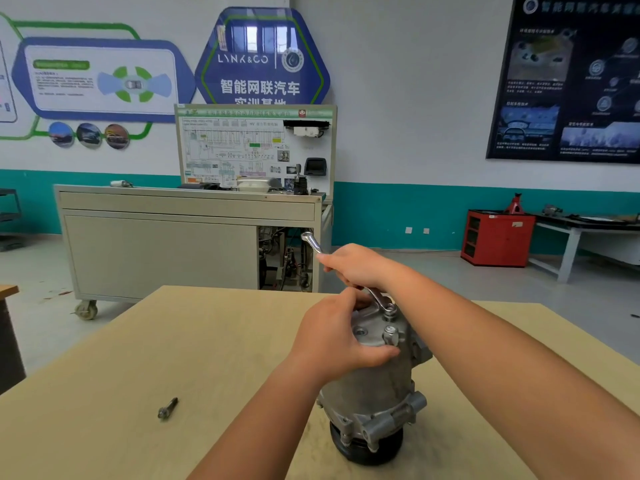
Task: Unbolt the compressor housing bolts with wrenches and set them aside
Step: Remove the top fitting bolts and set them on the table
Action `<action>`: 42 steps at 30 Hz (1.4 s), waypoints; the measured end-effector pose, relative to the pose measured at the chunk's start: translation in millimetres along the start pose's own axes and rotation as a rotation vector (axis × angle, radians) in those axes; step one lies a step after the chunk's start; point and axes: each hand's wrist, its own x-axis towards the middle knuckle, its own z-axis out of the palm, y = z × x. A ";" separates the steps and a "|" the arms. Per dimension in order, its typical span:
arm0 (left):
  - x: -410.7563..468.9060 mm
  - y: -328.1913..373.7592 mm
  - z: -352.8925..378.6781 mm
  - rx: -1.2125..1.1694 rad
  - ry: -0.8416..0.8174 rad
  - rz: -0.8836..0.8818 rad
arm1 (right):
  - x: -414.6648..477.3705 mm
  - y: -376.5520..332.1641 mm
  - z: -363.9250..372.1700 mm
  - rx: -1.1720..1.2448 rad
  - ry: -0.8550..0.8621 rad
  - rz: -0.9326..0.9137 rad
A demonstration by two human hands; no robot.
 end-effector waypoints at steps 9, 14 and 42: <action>-14.5 -5.5 13.9 -0.178 0.178 -0.034 | -20.7 -25.5 5.8 -0.233 0.014 -0.432; -20.4 -4.5 22.1 -0.311 0.252 -0.103 | -58.1 -23.1 3.9 -0.485 0.173 -0.816; -24.4 -4.8 21.4 -0.346 0.225 -0.156 | 10.0 32.9 -21.2 0.245 0.202 0.142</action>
